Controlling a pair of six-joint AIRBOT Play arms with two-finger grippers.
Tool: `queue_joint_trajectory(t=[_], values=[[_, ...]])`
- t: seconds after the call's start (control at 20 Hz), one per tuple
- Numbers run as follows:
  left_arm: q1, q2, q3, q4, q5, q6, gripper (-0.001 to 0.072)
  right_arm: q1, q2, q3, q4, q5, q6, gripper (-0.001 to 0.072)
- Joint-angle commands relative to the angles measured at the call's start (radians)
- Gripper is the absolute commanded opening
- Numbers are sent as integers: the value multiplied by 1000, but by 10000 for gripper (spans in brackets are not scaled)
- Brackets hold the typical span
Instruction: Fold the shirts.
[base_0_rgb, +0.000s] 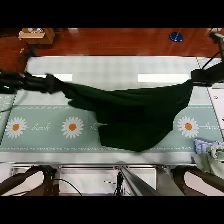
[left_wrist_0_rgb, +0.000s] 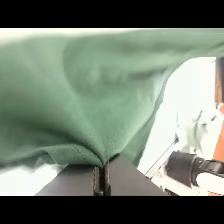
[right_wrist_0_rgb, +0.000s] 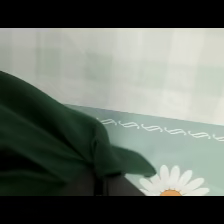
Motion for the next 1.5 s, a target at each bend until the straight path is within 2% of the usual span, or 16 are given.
queue_joint_trajectory(t=[0.0,0.25,0.55,0.65,0.75,0.9,1.0,1.1,1.2,1.35,1.45], values=[[34,143,205,-16,-60,-62,26,0,138,1,4,-20,0,31],[37,212,481,-16,-60,-144,26,0,374,87,3,-69,5,31],[37,287,809,-13,-51,-152,26,0,456,492,-2,-118,85,30],[37,330,910,60,-18,-209,26,0,456,608,-8,-116,112,30],[37,391,989,260,-7,-300,26,0,460,689,-9,-83,143,30],[37,523,996,539,-77,-398,26,0,484,712,-10,21,178,30],[37,580,996,618,-200,-445,26,0,498,712,-43,129,175,30],[37,600,996,628,-327,-474,26,1,502,712,-134,253,142,30],[37,595,989,620,-438,-494,26,1,502,711,-132,310,150,30],[36,594,885,567,-449,-493,26,2,459,703,-100,407,163,29],[36,582,766,524,-448,-483,26,1,412,651,-48,411,164,29]])
